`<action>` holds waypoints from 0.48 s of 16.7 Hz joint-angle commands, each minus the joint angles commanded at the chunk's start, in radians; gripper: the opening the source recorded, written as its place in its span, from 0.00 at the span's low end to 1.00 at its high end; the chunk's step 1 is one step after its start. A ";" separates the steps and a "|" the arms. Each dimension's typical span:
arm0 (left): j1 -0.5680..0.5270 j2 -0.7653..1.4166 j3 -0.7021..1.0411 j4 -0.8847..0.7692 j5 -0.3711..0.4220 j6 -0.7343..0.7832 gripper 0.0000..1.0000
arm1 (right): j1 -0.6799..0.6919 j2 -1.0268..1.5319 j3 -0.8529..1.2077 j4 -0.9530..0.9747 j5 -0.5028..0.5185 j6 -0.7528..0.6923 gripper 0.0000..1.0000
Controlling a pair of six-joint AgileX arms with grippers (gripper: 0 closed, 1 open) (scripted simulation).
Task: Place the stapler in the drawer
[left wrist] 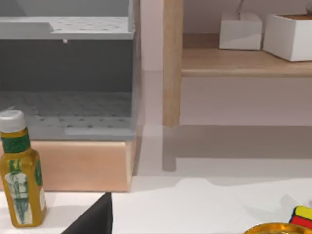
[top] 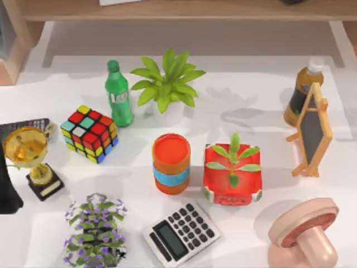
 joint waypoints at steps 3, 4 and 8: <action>0.000 0.000 0.000 0.000 0.000 0.000 1.00 | -0.003 0.050 -0.141 0.212 -0.037 -0.070 1.00; 0.000 0.000 0.000 0.000 0.000 0.000 1.00 | 0.007 0.077 -0.180 0.268 -0.048 -0.090 1.00; 0.000 0.000 0.000 0.000 0.000 0.000 1.00 | 0.084 0.194 -0.286 0.402 -0.078 -0.137 1.00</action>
